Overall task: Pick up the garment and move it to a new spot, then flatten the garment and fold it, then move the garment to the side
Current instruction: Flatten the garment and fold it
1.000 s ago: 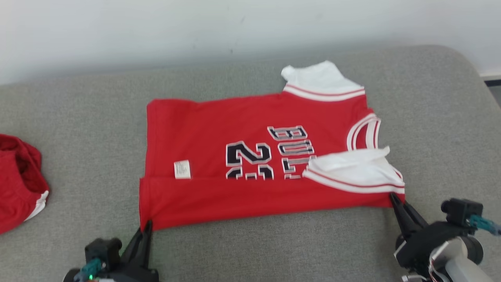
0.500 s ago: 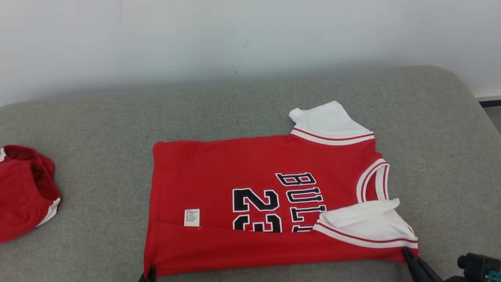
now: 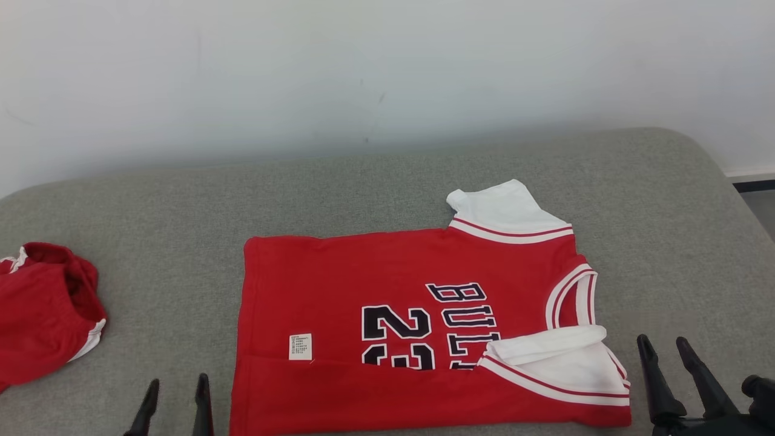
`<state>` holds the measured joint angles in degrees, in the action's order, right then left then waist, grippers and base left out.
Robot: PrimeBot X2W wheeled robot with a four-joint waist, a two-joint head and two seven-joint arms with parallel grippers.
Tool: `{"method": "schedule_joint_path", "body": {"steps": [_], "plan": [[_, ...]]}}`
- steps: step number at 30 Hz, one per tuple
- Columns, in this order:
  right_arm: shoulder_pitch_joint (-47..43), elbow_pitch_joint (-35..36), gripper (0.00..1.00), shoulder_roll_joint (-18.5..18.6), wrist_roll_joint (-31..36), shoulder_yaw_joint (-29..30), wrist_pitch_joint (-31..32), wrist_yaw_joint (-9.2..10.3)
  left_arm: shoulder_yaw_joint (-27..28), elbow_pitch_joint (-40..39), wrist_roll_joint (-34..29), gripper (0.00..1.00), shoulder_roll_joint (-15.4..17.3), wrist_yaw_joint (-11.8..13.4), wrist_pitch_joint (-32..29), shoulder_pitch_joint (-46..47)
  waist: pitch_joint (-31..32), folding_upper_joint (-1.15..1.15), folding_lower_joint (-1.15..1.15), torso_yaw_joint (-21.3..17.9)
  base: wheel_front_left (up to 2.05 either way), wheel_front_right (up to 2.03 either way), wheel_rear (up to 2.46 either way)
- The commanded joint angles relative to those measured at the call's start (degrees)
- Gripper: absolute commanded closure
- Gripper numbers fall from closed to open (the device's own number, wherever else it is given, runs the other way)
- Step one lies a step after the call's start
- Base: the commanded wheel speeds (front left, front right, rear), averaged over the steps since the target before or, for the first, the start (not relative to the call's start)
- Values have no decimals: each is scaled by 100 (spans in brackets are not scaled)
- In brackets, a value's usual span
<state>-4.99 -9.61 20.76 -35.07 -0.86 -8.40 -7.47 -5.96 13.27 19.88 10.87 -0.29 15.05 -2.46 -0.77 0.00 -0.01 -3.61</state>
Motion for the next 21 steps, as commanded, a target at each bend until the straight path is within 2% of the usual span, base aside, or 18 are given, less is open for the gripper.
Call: {"method": "schedule_joint_path", "body": {"steps": [1,6,11,21], "plan": [[-50,58,0,-63,66,32,-75,-3,81,-100,-95,0,-20,37,16,-55,37,0,1,18,0,0,0],[-21,268,0,-379,300,158,-379,-3,461,-671,-559,0,-110,87,16,-242,95,0,1,23,0,0,0],[-33,380,0,-647,575,301,-598,-3,584,-975,-870,0,-145,-189,17,-347,132,0,1,37,0,0,0],[-176,584,0,-1006,1296,360,-679,-3,969,-971,-1236,0,-253,-279,17,-487,149,0,1,171,0,0,0]]}}
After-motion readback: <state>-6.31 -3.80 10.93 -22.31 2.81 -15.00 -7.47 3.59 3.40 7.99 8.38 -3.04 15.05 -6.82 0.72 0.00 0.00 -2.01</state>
